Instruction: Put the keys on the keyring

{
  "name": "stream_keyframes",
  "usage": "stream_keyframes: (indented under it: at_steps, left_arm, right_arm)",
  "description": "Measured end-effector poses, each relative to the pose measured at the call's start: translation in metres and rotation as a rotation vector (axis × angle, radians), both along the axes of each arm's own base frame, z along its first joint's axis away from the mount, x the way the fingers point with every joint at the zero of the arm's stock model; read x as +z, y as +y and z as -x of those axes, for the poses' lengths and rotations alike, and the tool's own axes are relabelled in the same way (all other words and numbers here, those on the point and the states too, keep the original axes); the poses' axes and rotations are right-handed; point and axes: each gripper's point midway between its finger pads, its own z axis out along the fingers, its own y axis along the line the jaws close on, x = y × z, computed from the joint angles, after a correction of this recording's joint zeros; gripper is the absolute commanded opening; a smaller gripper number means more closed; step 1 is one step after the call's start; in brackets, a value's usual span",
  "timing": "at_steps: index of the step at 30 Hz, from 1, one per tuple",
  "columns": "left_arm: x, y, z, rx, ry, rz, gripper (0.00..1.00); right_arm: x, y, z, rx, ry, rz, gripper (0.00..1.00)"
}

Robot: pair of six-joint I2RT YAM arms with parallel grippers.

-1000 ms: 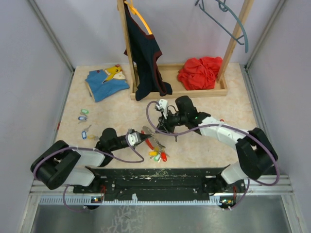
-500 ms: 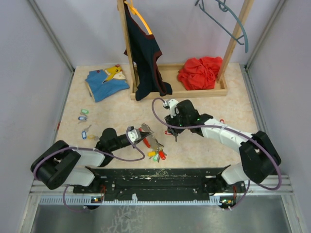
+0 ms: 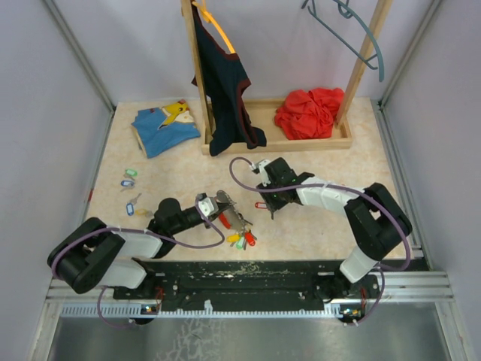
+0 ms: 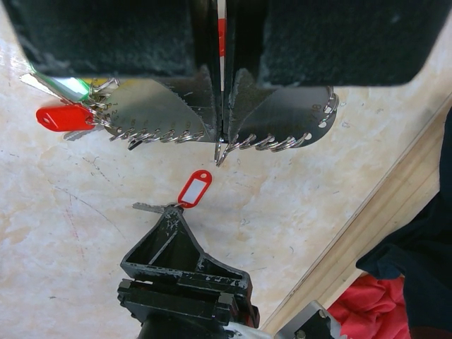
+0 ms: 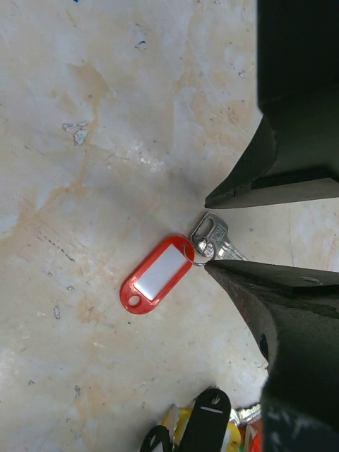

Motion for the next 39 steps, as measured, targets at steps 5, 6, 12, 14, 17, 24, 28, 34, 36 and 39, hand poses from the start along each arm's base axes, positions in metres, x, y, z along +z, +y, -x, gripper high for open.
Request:
stream_keyframes:
  at_steps: [5,6,12,14,17,24,28,34,36,39]
  left_arm:
    - [-0.001,0.001,-0.001,0.005,0.005,-0.002,0.00]
    - [-0.001,0.001,-0.001,0.006,0.005,-0.002,0.00]
    - [-0.001,0.001,-0.001,0.006,0.006,-0.002,0.00]
    - [-0.001,0.001,-0.001,0.006,0.006,-0.002,0.00]
    - [-0.001,0.001,-0.001,0.006,0.006,-0.002,0.00]
    - [-0.002,0.001,-0.001,0.006,0.014,-0.003,0.00]
    - [-0.003,0.001,0.000,0.007,0.022,-0.004,0.00]
    - [-0.003,0.001,0.000,0.007,0.024,-0.003,0.00]
    - [-0.003,0.001,0.000,0.007,0.024,-0.004,0.00]
    - [-0.003,0.001,0.000,0.007,0.024,-0.004,0.00]
  right_arm:
    - [-0.001,0.004,-0.006,0.020,-0.008,0.022,0.32]
    - [-0.002,0.004,-0.006,0.025,-0.009,0.025,0.31]
    - [-0.008,0.007,-0.010,0.038,0.006,0.042,0.21]
    - [-0.007,0.008,-0.011,0.043,0.002,0.041,0.17]
    - [-0.008,0.007,-0.008,0.049,0.014,0.043,0.05]
    - [-0.009,0.003,-0.001,0.049,0.046,0.062,0.00]
    - [-0.005,0.000,0.006,0.041,0.069,0.062,0.00]
    - [0.016,0.009,0.009,0.027,0.080,0.001,0.00]
    - [0.024,0.013,0.011,0.027,0.079,-0.031,0.00]
    - [0.032,0.018,0.013,0.029,0.077,-0.071,0.00]
